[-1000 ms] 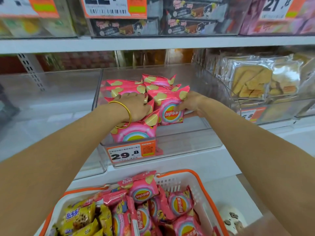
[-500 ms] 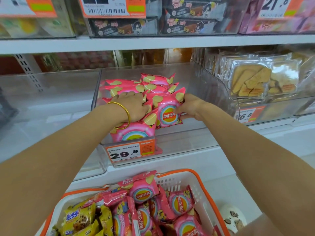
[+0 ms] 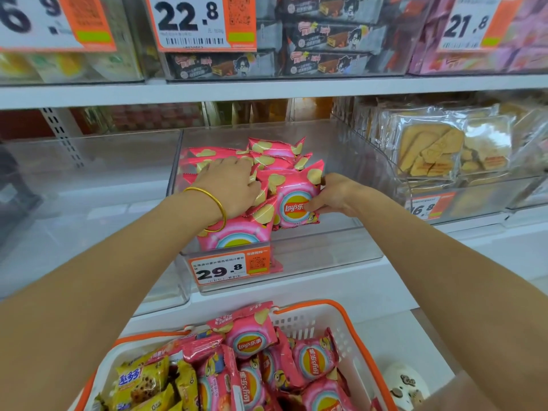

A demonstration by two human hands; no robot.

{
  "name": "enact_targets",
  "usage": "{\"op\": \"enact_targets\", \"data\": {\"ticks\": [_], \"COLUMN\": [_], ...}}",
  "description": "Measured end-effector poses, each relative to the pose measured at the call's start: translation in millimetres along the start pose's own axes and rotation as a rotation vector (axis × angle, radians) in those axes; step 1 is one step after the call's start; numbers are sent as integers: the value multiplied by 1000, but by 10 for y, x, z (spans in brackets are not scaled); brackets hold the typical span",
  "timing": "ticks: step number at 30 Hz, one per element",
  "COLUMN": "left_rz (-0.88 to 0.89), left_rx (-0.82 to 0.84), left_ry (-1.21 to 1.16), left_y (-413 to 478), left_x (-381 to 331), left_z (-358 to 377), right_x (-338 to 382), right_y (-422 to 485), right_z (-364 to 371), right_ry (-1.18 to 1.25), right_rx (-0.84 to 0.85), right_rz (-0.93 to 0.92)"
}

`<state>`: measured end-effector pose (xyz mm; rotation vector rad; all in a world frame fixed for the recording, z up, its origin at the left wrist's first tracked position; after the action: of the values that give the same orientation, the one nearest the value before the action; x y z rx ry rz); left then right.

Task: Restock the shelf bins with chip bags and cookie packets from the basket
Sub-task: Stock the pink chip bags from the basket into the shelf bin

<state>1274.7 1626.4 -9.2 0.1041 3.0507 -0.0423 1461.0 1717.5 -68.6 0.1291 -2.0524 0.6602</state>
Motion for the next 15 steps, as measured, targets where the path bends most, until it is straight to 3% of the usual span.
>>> {"op": "enact_targets", "data": {"ticks": [2,4,6,8,11,15], "left_rz": [68,185,307,363,305,92], "left_rx": [-125,-299,-448,-471,-311,-24], "left_ry": [-116,-228,-334,-445,-542,-539], "left_y": [-159,-420,-817,-1262,-1789,-1976], "left_x": [-42,-82,-136,-150,-55,309], "left_z": [-60,-122,-179,-87,364,1097], "right_x": [32,117,220,211,-5,-556], "right_y": [-117,-323,-665,-1094,-1586,-1400], "right_z": [-17,-81,-98,55,667,1667], "right_ry": [-55,-268,-418,-212,-73,-452], "right_rx": [-33,-153,-355,-405,-137,248], "right_rz": [30,31,-140,-358,-476,-140]}}
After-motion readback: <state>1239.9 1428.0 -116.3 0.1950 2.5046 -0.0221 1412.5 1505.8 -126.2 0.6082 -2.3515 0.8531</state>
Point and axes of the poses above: each hand's wrist, its own y-axis towards the middle knuckle, its own z-axis out of the palm, x = y × z, the point moved 2 cm from there along y, towards the middle knuckle, and after that the axes turned 10 degrees about x, right-handed, at the moved point
